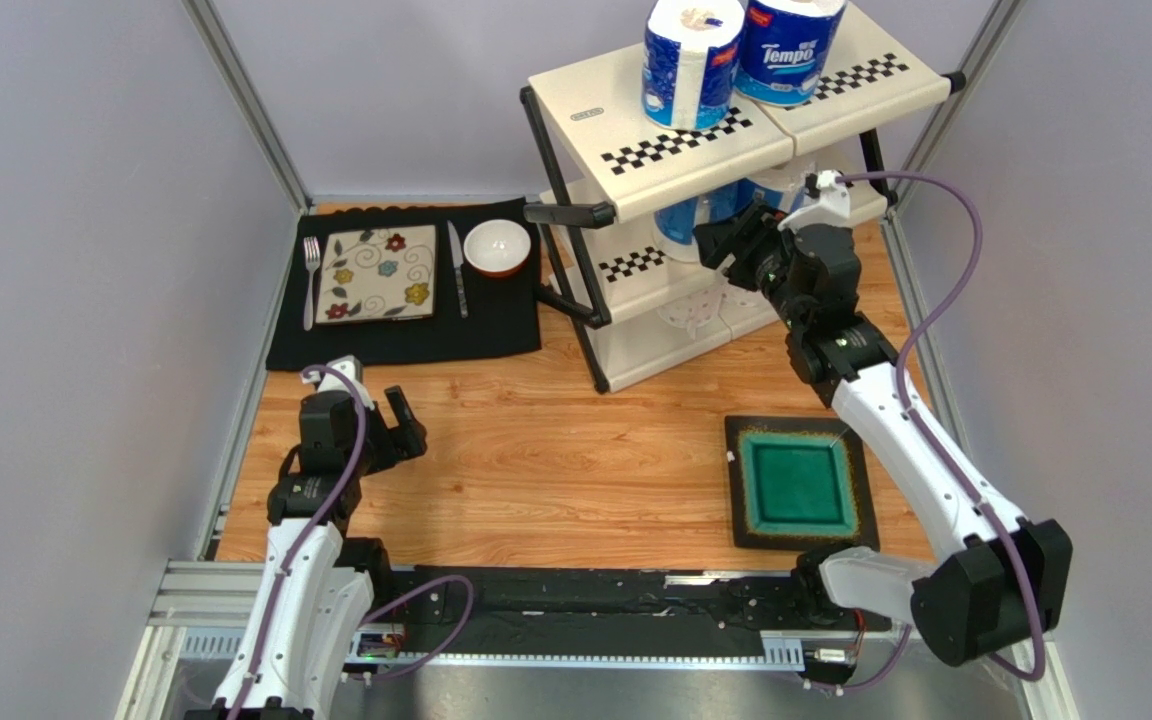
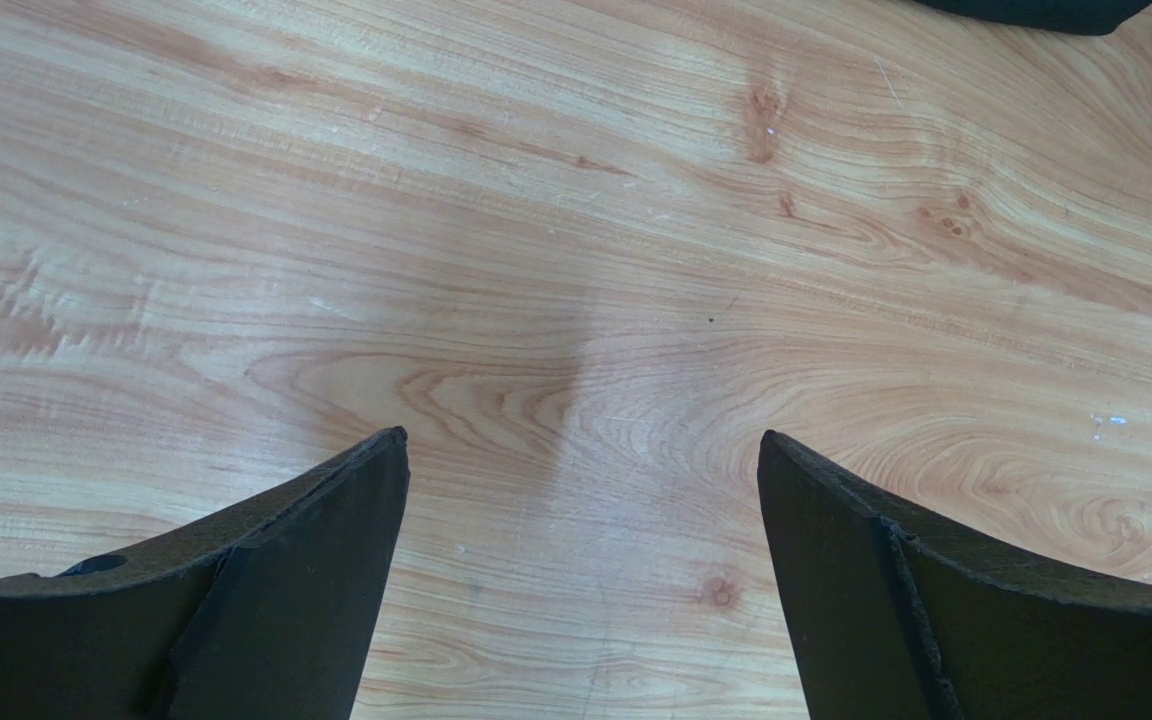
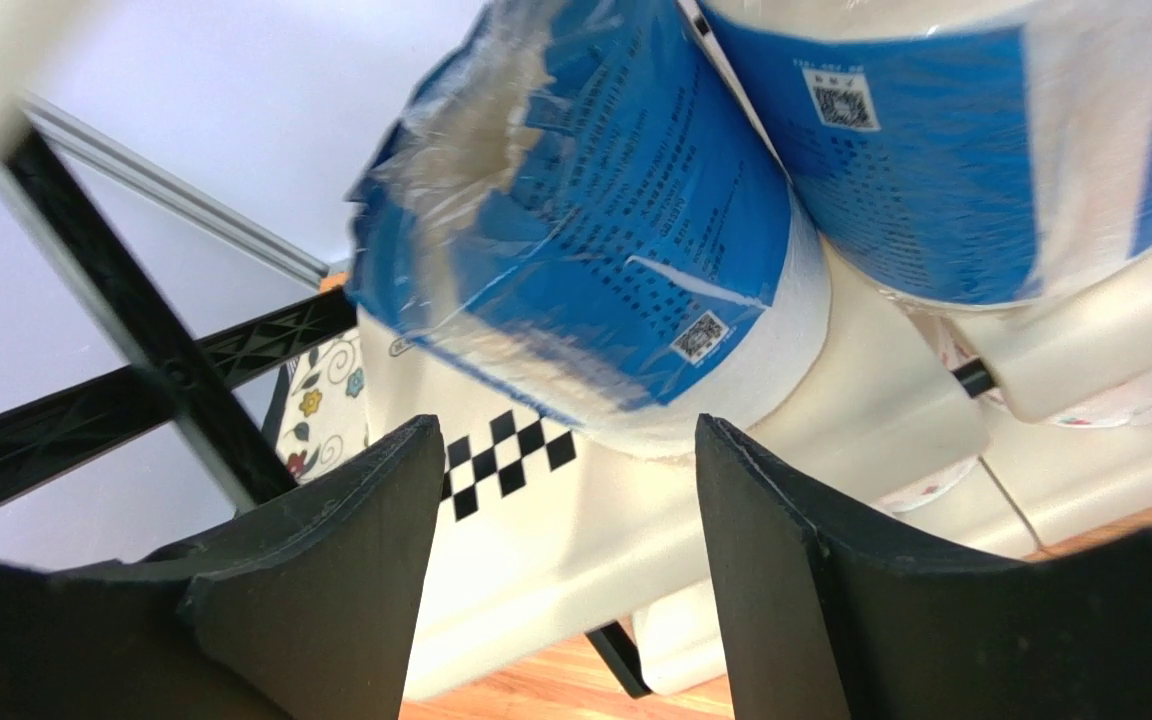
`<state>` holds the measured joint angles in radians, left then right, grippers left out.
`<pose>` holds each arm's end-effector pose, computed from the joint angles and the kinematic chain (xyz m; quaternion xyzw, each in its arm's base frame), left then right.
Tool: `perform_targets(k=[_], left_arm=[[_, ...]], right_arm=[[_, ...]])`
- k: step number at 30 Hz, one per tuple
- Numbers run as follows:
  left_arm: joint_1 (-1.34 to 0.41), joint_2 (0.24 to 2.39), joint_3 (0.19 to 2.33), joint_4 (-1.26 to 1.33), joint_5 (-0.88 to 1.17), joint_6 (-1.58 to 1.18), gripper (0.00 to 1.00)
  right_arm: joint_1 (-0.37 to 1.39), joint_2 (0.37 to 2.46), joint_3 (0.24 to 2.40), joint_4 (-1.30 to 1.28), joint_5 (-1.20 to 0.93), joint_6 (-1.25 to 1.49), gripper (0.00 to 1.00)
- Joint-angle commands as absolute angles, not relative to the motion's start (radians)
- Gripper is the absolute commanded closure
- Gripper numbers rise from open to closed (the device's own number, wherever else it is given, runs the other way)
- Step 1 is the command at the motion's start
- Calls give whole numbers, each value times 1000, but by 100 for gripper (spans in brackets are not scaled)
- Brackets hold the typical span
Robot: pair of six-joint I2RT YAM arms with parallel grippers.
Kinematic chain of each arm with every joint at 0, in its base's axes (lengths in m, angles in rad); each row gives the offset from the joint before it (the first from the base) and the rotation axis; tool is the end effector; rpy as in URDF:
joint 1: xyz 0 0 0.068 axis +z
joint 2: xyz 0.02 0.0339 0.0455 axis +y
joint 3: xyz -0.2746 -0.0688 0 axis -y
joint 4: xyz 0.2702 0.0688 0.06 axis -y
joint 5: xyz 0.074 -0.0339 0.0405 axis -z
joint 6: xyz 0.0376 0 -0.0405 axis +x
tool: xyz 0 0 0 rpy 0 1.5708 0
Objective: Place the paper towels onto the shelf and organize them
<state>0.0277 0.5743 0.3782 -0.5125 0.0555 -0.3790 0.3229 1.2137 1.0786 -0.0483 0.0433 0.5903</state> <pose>0.1509 0.0021 0.1963 -0.1720 0.8918 -0.0978 0.4069 0.2940 0.0967 0.3735 0.1162 0.7600 0.2669 0.5811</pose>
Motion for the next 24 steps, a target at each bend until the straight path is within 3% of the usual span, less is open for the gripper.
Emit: perform_targets(k=[1,12,24], left_arm=[[26,575,374,-483,69,-365,5],[26,574,374,-482,71,-365,5],[26,577,374,-482,71,-365,5]], right_arm=[[316,1105,1065,-113,109,519,34],[135,1045,1002,-129,169,591,35],[114,1232,1135,-81,219,627,36]])
